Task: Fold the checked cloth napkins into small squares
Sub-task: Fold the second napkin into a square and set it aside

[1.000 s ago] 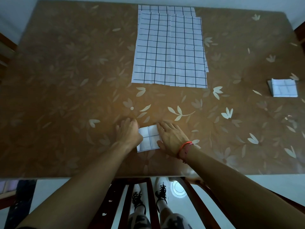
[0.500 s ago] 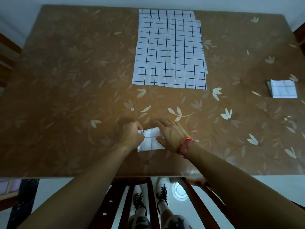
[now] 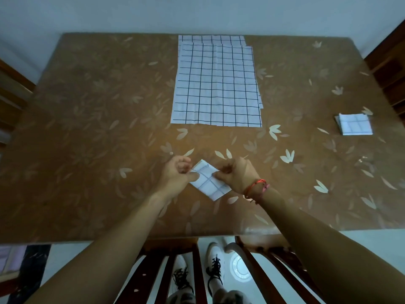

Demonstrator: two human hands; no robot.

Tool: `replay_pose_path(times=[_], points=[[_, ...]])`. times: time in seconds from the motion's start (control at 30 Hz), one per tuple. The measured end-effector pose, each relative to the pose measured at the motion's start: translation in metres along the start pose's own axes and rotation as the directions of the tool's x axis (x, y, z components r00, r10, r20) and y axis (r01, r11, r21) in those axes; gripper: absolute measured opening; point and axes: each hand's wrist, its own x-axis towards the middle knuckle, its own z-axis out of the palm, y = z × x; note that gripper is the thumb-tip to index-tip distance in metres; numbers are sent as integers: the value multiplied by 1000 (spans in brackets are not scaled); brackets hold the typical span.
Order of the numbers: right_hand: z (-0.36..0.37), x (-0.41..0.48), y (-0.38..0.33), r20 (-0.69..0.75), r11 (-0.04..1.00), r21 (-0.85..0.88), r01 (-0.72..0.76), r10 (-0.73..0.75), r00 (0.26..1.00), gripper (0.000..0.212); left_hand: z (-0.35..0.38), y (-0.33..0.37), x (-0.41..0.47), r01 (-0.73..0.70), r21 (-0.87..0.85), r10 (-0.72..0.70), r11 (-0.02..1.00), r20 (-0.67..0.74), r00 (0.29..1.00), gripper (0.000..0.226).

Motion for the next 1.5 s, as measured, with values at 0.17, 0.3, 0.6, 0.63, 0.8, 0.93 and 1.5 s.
replay_pose_path(times=[0.17, 0.3, 0.6, 0.63, 0.8, 0.93, 1.5], points=[[-34, -27, -8, -142, 954, 299, 37, 6, 990, 20, 23, 6, -15, 170, -150, -155, 974, 107, 982, 23], [-50, -41, 12, -168, 915, 402, -27, 103, 980, 13, 50, 13, -27, 169, -216, -134, 962, 169, 976, 8], [-75, -72, 66, -210, 855, 504, -119, 256, 944, 6, 107, 19, -29, 73, -97, -57, 993, 163, 985, 8], [-77, -73, 71, -215, 852, 507, -130, 271, 938, 10, 111, 20, -31, 69, -84, -54, 994, 168, 984, 7], [-81, -73, 84, -224, 847, 503, -173, 321, 920, 22, 120, 20, -30, 61, -55, -52, 997, 152, 987, 8], [-82, -66, 93, -224, 861, 470, -196, 331, 917, 14, 125, 20, -26, 62, -16, -60, 998, 139, 988, 11], [-60, -22, 136, -155, 871, 419, -258, 348, 925, 3, 161, -13, 12, 127, 183, -129, 975, -2, 992, 7]])
